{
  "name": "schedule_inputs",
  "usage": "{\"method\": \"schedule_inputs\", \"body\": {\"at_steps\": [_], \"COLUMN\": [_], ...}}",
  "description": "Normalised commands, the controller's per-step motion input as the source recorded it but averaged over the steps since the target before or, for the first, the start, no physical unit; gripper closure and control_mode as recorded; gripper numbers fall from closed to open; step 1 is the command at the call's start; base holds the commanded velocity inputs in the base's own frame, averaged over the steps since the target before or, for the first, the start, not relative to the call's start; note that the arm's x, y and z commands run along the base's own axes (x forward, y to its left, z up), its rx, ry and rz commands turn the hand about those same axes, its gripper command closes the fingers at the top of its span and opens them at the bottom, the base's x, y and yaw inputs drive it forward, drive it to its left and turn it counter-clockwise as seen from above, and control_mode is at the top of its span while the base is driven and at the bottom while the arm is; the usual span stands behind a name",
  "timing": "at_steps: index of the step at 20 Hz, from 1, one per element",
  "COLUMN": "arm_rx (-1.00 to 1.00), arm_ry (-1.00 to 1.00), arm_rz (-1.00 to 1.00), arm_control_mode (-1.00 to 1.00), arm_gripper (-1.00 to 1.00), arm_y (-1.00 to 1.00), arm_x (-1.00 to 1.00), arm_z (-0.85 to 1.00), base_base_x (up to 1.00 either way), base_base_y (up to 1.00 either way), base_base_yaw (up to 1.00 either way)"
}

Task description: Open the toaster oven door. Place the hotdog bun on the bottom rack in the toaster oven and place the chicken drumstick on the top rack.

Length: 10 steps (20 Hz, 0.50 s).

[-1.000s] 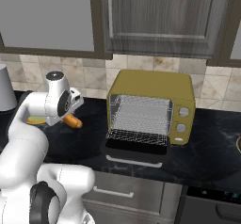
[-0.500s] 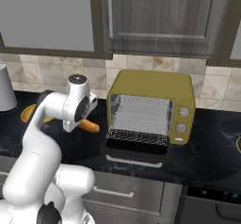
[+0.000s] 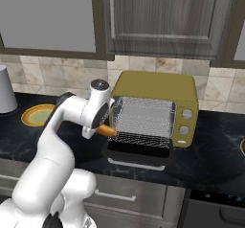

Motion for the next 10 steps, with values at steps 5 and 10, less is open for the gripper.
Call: {"method": "schedule_inputs", "body": {"at_steps": [5, 10], "arm_rx": [0.0, 0.0], "arm_ry": [0.05, 0.17], "arm_rz": [0.05, 0.09], "arm_control_mode": [-1.0, -1.0], "arm_gripper": [1.0, 1.0], "arm_y": [-0.57, -0.55], "arm_x": [0.15, 0.24], "arm_z": [0.03, 0.0], "base_base_x": [0.0, 0.0], "base_base_y": [0.0, 0.0], "base_base_yaw": [0.0, 0.0]}}
